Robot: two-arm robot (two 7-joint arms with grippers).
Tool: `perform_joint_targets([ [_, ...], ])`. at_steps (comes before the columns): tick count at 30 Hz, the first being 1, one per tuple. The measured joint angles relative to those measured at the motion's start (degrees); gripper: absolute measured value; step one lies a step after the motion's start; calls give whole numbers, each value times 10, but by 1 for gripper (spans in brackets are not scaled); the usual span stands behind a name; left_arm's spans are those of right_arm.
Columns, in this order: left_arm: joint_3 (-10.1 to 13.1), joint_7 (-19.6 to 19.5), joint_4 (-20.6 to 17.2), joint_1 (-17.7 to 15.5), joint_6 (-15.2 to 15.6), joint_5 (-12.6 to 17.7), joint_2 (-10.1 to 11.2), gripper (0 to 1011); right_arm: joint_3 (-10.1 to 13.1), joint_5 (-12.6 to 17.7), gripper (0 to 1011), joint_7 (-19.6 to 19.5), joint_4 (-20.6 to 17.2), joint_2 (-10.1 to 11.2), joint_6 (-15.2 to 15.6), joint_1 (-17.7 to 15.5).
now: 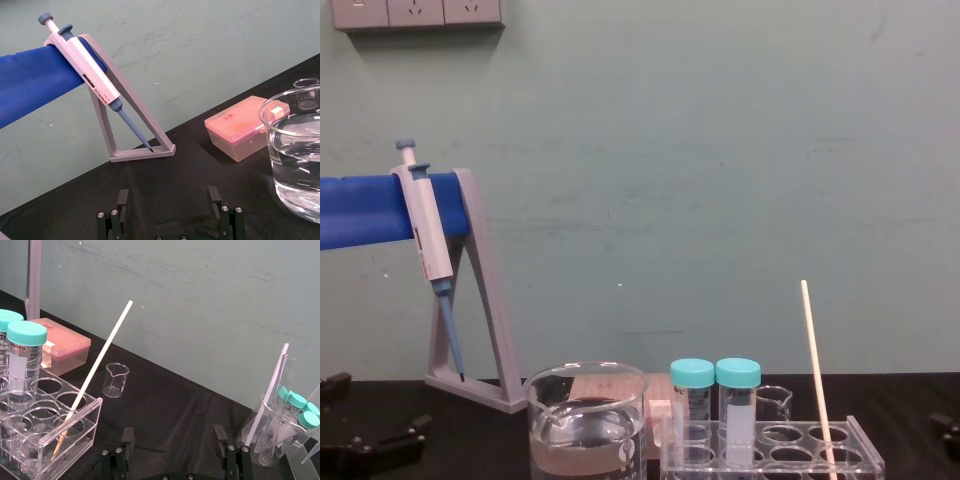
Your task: Hold the thermometer with one hand and immerse one end into the beaker, then reinsert it into the test tube rack.
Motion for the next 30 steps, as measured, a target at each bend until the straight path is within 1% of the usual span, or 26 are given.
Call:
perform_joint_targets([
  [20,0,0,0,0,0,0,0,1004,0,0,1000,0,0,0,0,0],
  [21,0,0,0,0,0,0,0,1004,5,2,1000,1,-1,-2,0,-1],
  [22,0,0,0,0,0,0,0,1004,5,2,1000,1,-1,-2,0,-1],
  [24,0,0,0,0,0,0,0,1004,14,11,1000,4,-4,-4,0,-4],
  [30,0,0,0,0,0,0,0,1004,44,53,1000,28,-21,-12,2,-12],
])
